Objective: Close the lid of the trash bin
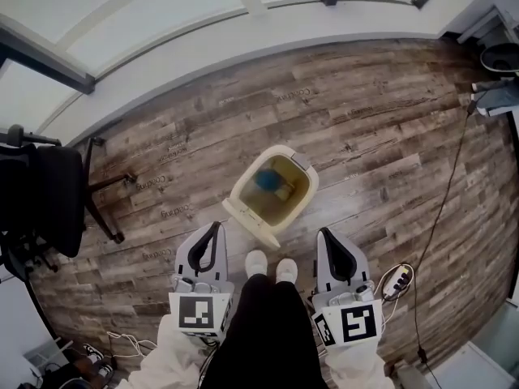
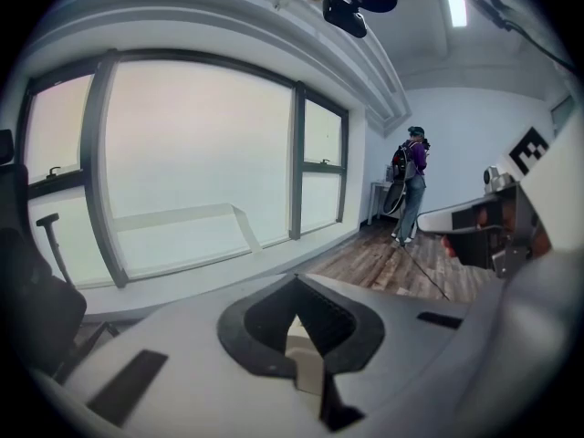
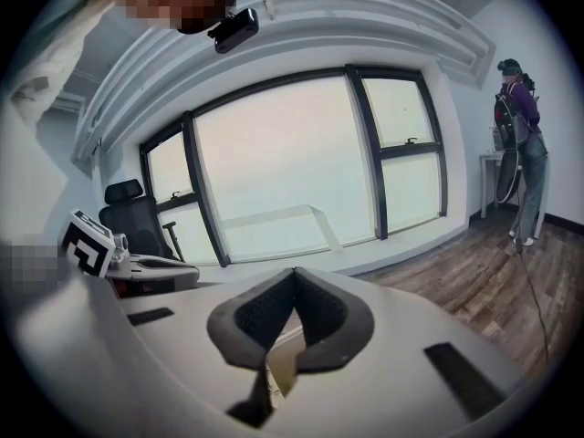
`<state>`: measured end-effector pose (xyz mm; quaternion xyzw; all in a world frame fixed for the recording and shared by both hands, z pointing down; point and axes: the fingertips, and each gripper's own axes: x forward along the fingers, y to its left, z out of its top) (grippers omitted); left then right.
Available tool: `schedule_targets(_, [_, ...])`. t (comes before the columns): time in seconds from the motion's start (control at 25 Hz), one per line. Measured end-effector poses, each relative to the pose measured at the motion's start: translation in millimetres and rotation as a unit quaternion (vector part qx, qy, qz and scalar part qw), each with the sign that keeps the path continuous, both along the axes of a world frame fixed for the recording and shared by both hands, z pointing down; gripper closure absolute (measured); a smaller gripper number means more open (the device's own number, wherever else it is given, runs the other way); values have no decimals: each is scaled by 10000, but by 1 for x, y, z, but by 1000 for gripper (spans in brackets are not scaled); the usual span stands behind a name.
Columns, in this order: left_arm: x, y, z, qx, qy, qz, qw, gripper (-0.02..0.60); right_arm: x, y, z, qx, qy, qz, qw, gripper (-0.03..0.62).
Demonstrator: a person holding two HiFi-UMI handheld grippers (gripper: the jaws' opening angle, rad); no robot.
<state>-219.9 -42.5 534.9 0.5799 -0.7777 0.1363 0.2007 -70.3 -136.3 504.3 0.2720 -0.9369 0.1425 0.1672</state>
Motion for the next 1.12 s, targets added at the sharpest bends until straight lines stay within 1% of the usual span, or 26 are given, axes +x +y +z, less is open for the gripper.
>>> schedule_targets(0.2, [4, 3, 28, -94, 83, 17, 9999, 575, 3, -2, 27, -36, 59, 82, 9999, 571])
schedule_targets(0.48, [5, 1, 56, -86, -6, -48, 10000, 574, 5, -1, 50, -80, 124, 83, 9999, 571])
schedule_targets(0.64, [10, 2, 62, -175, 33, -96, 9998, 575, 6, 1, 57, -108, 146, 64, 9998, 571])
schedule_targets(0.92, [24, 6, 94, -424, 29, 88, 9991, 575, 18, 2, 69, -240, 186, 144, 9994, 571])
schedule_targets(1.12, [29, -7, 103, -405, 18, 82, 9991, 575, 33, -5, 80, -332, 231, 289, 9988, 571])
